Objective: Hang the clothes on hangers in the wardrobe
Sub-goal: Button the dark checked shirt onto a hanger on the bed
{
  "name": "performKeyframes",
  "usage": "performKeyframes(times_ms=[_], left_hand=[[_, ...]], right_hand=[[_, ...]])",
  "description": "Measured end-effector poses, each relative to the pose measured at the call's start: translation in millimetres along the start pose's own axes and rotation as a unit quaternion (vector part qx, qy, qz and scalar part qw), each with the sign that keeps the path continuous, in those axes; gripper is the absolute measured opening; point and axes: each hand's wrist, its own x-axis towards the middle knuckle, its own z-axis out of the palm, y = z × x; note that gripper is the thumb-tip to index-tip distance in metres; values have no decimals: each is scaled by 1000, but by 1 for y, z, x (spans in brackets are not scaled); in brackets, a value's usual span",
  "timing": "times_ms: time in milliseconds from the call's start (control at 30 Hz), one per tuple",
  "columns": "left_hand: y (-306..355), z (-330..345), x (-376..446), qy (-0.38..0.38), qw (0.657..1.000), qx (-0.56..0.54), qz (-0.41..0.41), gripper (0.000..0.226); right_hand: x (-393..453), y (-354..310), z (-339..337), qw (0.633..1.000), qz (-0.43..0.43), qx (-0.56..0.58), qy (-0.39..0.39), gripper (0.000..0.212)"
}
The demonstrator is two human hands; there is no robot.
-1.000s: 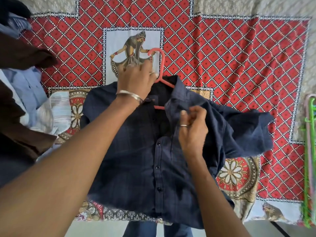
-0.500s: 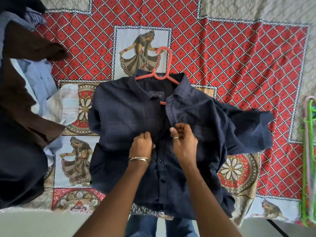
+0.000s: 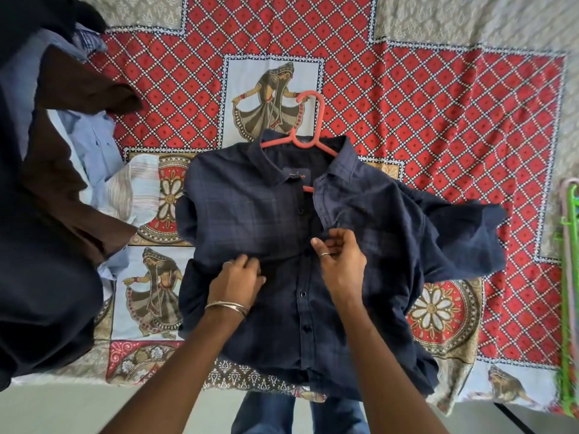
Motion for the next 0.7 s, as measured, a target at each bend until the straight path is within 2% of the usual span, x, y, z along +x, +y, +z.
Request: performKeyframes(times_ms=[67, 133, 200, 300, 367, 467, 533, 567, 600, 633, 700], left_hand=[[7, 2, 5, 78, 996, -48, 4, 52], [20, -1, 15, 103, 993, -4, 53, 68], [26, -2, 23, 130, 988, 26, 77, 62], [25, -2, 37, 164, 981, 36, 92, 36], [26, -4, 42, 165, 978, 42, 122, 31], [24, -8, 45, 146, 969, 54, 191, 31], [19, -15, 40, 83, 967, 41, 236, 18], [15, -17, 38, 42, 970, 59, 233, 7], [12, -21, 35, -5, 971, 92, 220, 7], [9, -24, 32, -39, 971, 123, 202, 12], [1, -27, 29, -76, 980, 104, 154, 17]], right_hand=[[2, -4, 3, 1000, 12, 7, 13, 27], [7, -9, 3, 999, 24, 23, 29, 26], [7, -11, 3, 999, 30, 31, 27, 25], [4, -7, 3, 999, 32, 23, 8, 22], [4, -3, -1, 999, 36, 20, 10, 19], [3, -2, -5, 999, 40, 23, 27, 18], [0, -6, -6, 998, 32, 22, 40, 19], [0, -9, -5, 998, 27, 27, 42, 21], [-2, -10, -3, 999, 24, 29, 35, 23], [-3, -11, 0, 999, 22, 25, 19, 26], [-7, -9, 11, 1000, 15, -19, -17, 31]])
